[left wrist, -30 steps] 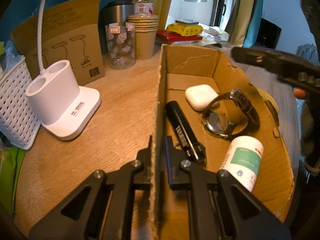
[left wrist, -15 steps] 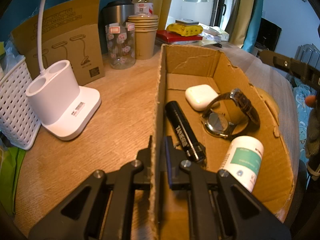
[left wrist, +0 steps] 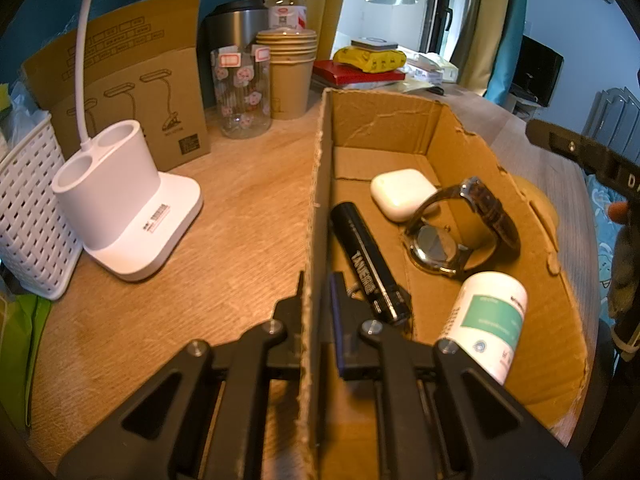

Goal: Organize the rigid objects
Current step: 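Move the right gripper out of the box toward the yellow-lidded jar, then grasp the yellow-lidded jar by its body with the right gripper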

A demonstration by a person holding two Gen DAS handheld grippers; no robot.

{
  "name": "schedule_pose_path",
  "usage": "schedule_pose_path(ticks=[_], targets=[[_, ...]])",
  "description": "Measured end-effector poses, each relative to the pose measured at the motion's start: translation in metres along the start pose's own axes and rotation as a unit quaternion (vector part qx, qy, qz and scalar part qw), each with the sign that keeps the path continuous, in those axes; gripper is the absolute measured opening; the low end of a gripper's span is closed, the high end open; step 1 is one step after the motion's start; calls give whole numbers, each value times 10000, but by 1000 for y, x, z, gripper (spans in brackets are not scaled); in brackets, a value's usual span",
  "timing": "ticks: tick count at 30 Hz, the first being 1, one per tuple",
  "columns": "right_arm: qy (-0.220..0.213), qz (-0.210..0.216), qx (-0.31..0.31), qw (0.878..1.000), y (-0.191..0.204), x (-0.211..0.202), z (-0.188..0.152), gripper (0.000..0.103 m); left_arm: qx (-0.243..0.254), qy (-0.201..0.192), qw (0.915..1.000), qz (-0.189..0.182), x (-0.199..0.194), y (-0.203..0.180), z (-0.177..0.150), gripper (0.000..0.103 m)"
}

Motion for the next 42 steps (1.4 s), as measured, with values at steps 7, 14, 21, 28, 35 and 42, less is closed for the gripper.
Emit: schedule_pose_path(ticks=[7, 14, 21, 28, 35, 42], targets=[[139, -68, -19, 9999, -4, 5, -10, 69, 0, 0, 10000, 0, 0, 0, 0, 10], [149, -31, -13, 9999, -4, 3, -15, 69, -1, 0, 10000, 0, 0, 0, 0, 10], [333, 232, -372, 9985, 15, 1, -29, 69, 0, -1, 10000, 1, 0, 0, 0, 10], [414, 373, -526, 9971, 24, 2, -38, 75, 0, -1, 10000, 2, 0, 0, 0, 10], [618, 570, -699, 9940, 33, 7, -49, 76, -1, -1, 10000, 3, 0, 0, 0, 10], [753, 559, -518, 9942, 27, 20, -55, 76, 1, -2, 10000, 4, 0, 0, 0, 10]])
Point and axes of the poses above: each gripper's, at about its wrist camera, not at the fingertips, and x roughly the way its jaws point, y to its left, z to its top, the point moved 9 cm from there along x, roughly the way its jaws point, and after that the axes turned 5 degrees about z, right-handed, at the moved point
